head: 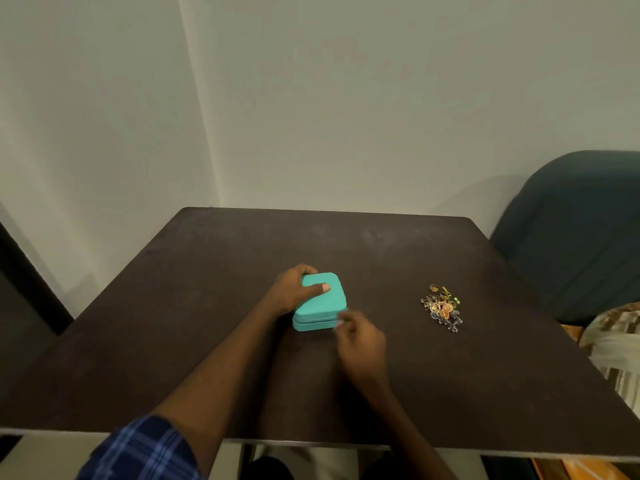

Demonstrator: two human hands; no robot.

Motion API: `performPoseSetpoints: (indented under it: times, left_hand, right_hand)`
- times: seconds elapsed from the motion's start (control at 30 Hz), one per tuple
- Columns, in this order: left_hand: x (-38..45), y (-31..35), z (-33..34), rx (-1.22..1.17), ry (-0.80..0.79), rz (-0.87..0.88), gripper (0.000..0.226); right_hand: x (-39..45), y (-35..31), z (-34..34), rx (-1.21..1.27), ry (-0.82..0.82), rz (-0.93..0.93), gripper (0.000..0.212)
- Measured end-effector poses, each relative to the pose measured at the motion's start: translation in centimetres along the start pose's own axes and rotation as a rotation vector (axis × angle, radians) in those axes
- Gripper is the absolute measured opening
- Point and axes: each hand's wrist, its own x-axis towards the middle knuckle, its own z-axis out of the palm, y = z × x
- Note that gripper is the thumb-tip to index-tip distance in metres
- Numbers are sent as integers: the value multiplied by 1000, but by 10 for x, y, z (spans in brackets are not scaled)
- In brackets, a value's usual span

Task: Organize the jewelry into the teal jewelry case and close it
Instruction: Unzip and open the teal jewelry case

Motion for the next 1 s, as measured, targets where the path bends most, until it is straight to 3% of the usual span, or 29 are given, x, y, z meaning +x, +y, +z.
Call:
performPoseSetpoints:
  times: [0.07,0.17,0.27,0.4,0.7,0.87,1.0]
  left_hand:
    - [-2,-1,3,-15,29,4,42]
    - [-4,0,6,-33,43,5,45]
    - [-4,-1,7,-37,48,11,45]
    - [-5,-2,7,-36,52,13,45]
    - [-10,1,10,-59,94,6,42]
    - [-19,2,20,-80,210,-49,44]
    - [-25,-1,29,-63,322,-136,47]
  right_hand:
    - [16,11,-6,-63,66,75,32]
    - [37,18,-11,-184,-71,120,44]
    - [48,18,-13,-189,-162,20,30]
    - [52,22,-13,-241,-176,79,15]
    - [20,15,-4,-532,-43,-65,15]
    - [-10,-8,43,-464,62,-199,17]
    - [-14,-25,63,-367,-22,-135,17]
